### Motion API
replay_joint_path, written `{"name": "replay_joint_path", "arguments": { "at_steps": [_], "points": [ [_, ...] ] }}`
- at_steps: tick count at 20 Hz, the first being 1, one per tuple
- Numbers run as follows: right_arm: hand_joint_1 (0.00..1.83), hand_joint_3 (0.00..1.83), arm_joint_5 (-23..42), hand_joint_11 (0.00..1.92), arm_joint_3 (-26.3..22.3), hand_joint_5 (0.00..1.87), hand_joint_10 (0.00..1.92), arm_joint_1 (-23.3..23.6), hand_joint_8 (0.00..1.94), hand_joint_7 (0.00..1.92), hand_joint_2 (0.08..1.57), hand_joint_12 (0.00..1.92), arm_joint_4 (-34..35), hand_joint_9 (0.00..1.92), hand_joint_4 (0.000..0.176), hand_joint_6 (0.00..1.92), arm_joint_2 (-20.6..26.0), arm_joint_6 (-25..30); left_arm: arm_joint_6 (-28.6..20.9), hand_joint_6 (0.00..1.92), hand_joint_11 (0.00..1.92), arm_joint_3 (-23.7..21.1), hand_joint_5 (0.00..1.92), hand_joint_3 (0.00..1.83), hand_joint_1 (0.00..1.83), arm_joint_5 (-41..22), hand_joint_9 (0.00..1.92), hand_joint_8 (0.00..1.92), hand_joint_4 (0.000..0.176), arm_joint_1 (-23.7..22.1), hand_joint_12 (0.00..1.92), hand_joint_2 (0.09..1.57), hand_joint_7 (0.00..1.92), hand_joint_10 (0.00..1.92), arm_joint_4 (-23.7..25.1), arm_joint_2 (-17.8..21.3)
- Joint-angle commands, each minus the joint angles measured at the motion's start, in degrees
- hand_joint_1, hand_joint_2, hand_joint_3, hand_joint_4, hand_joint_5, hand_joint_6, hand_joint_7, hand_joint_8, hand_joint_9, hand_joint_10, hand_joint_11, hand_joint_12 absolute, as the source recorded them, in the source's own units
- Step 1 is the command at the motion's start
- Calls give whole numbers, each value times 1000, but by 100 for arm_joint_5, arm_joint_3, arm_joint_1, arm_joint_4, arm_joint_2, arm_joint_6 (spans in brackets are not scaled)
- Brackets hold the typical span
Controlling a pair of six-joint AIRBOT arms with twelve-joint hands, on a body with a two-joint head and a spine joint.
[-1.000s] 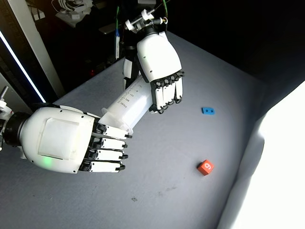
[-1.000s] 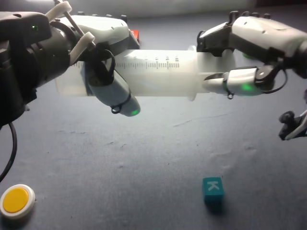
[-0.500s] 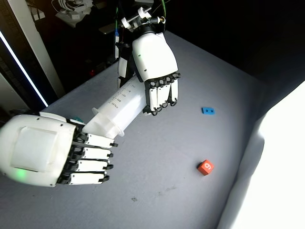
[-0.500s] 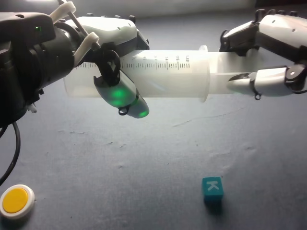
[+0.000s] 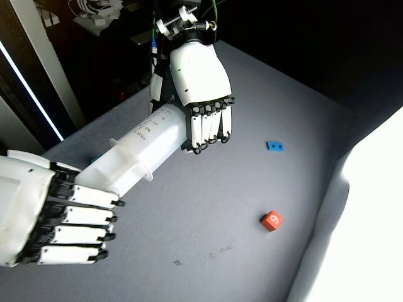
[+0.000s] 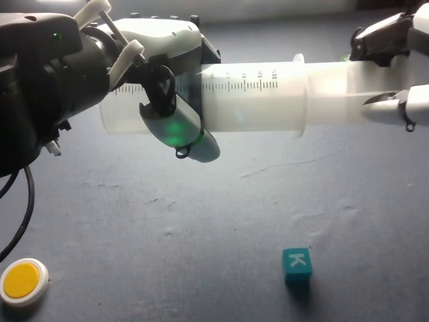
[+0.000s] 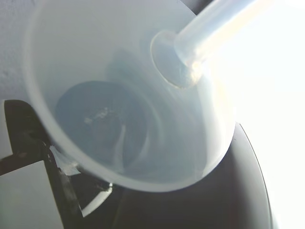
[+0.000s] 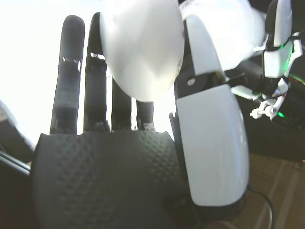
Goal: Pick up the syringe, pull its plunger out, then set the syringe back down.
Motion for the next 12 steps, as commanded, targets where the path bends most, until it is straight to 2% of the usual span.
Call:
{"name": "replay_joint_path", "arguments": {
  "at_steps": [1, 2, 4, 5, 6, 7, 8, 9, 10, 11, 12],
  "points": [
    [1160, 1, 794, 436, 25, 756, 922, 80, 1389, 790, 1230, 1219, -6, 696, 0, 1241, 183, 33, 199, 1091, 452, 35, 889, 0, 1355, -347, 766, 1215, 0, -31, 1345, 1160, 890, 1303, 369, 57],
    [1154, 2, 773, 423, -10, 752, 902, 88, 1413, 769, 1237, 1227, -6, 688, 0, 1254, 281, 35, 199, 1083, 422, 38, 900, 0, 1357, -347, 765, 1173, 0, -26, 1371, 1155, 909, 1309, 369, 57],
    [1157, 0, 732, 416, -55, 753, 897, 97, 1397, 782, 1234, 1235, -6, 698, 0, 1250, 413, 56, 199, 1225, 394, 39, 850, 2, 1349, -347, 728, 1178, 0, -18, 1395, 1177, 866, 1362, 369, 57],
    [1298, 9, 717, 419, -77, 749, 1358, 100, 1382, 785, 1223, 1242, -6, 671, 0, 1248, 466, 61, 199, 1268, 389, 40, 838, 2, 1347, -347, 722, 1155, 0, -14, 1397, 1180, 867, 1359, 369, 57],
    [1182, 2, 704, 404, -96, 746, 1100, 100, 1419, 767, 1238, 1237, -6, 631, 0, 1256, 516, 59, 199, 1261, 390, 40, 832, 1, 1347, -347, 721, 1162, 0, -11, 1399, 1181, 872, 1364, 369, 57],
    [1301, 0, 688, 392, -112, 735, 1414, 103, 1399, 775, 1235, 1265, -6, 642, 0, 1268, 553, 59, 200, 1164, 389, 40, 869, 0, 1220, -347, 724, 1193, 0, -6, 1392, 1175, 871, 1070, 369, 57],
    [1186, 0, 675, 397, -130, 750, 1107, 111, 1382, 784, 1233, 1251, -6, 643, 0, 1264, 590, 59, 200, 1106, 393, 38, 892, 0, 1198, -347, 759, 1190, 16, 3, 1375, 1164, 885, 937, 369, 57],
    [1161, 0, 669, 411, -148, 746, 952, 118, 1376, 787, 1234, 1233, -6, 679, 0, 1273, 619, 59, 200, 1120, 391, 33, 895, 0, 1194, -347, 767, 1164, 27, 15, 1372, 1160, 893, 908, 369, 57],
    [1147, 2, 669, 388, -163, 736, 907, 122, 1415, 758, 1245, 1233, -6, 668, 4, 1290, 637, 58, 200, 1116, 395, 31, 892, 0, 1195, -347, 782, 1159, 26, 27, 1377, 1159, 901, 879, 369, 57],
    [1153, 0, 669, 397, -172, 754, 901, 125, 1404, 770, 1238, 1243, -6, 680, 1, 1258, 641, 58, 200, 1114, 388, 31, 891, 1, 1324, -347, 760, 1149, 0, 31, 1394, 1156, 914, 1230, 369, 57],
    [1300, 0, 668, 392, -183, 782, 1363, 130, 1369, 788, 1222, 1277, -6, 661, 0, 1201, 641, 59, 200, 1217, 368, 34, 853, 3, 1344, -347, 724, 1140, 0, 33, 1400, 1171, 900, 1326, 369, 57]
  ]
}}
